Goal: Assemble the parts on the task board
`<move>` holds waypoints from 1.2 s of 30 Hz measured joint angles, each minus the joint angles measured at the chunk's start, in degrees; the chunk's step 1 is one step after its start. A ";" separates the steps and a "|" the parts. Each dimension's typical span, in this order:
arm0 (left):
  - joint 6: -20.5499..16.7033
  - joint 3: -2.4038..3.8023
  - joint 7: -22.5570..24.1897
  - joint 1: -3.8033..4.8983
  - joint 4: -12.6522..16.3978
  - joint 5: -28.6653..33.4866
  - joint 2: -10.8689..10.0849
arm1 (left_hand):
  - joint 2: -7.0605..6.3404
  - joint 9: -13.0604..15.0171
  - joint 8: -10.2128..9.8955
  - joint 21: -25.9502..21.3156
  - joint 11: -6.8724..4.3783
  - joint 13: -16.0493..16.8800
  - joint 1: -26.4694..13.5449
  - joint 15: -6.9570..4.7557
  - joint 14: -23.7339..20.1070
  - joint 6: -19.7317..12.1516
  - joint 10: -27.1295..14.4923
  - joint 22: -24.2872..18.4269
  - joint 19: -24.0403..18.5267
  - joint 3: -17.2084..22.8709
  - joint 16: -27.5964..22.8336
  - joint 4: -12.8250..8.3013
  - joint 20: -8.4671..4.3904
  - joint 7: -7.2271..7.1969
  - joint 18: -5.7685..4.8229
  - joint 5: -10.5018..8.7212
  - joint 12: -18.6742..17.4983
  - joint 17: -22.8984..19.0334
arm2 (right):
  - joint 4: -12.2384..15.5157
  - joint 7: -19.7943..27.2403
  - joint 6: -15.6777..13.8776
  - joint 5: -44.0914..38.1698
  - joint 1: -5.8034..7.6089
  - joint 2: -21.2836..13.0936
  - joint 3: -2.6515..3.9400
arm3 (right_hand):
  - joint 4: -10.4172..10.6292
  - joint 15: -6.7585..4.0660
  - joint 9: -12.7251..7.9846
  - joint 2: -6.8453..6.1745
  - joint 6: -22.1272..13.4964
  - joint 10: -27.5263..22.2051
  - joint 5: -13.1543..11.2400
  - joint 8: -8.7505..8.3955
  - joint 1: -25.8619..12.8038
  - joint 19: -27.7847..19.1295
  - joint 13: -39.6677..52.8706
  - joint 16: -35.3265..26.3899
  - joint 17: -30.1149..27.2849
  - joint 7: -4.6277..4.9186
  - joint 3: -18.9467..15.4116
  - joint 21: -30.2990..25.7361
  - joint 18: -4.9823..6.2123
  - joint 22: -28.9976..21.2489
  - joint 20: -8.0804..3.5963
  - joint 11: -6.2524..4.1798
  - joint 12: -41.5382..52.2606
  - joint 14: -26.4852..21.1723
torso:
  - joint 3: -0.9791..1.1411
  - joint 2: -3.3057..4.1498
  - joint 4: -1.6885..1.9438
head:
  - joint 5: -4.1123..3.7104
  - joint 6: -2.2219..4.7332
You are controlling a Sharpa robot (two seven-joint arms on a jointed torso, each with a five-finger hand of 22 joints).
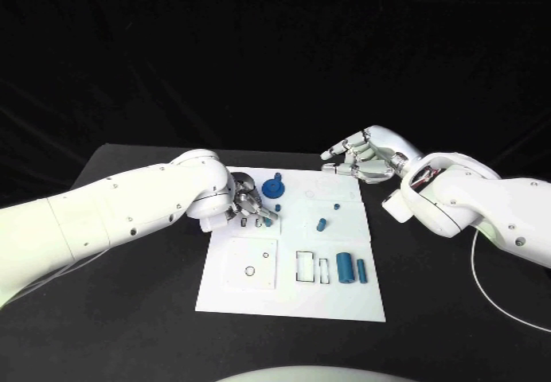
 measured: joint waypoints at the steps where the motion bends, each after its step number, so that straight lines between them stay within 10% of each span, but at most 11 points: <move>1: 0.04 0.00 -0.01 0.00 -0.05 0.00 0.03 | 0.00 0.01 0.00 0.00 0.00 0.01 0.00 0.00 0.00 0.00 0.00 0.05 0.00 0.00 0.00 0.00 0.00 0.00 0.00 0.00 0.00 0.00 | -0.01 0.00 0.01 0.00 0.00 0.01 0.00 | 0.00 0.00 0.00 0.00 0.00 0.00 0.00 0.00 0.00 0.00 0.00 0.00 0.00 0.00 0.00 0.00 0.00 0.00 0.00 0.00 0.00 0.00 | 0.00 0.00 0.00 | 0.00 -0.01; 36: 1.37 -0.04 -0.27 0.00 -0.83 -0.21 0.80 | -0.32 1.09 0.51 0.14 0.00 0.63 -0.32 0.00 0.00 0.00 0.00 0.28 0.42 -0.65 0.00 0.65 0.00 0.00 0.00 0.00 0.67 -0.02 | -0.25 0.03 0.63 0.04 -0.16 0.22 -0.03 | 0.02 0.00 -0.04 0.00 0.00 0.00 0.00 0.00 0.00 0.00 -0.06 -0.23 0.00 0.00 0.01 0.00 0.00 -0.09 0.00 0.00 0.00 0.00 | 0.07 0.04 0.01 | -0.32 -0.47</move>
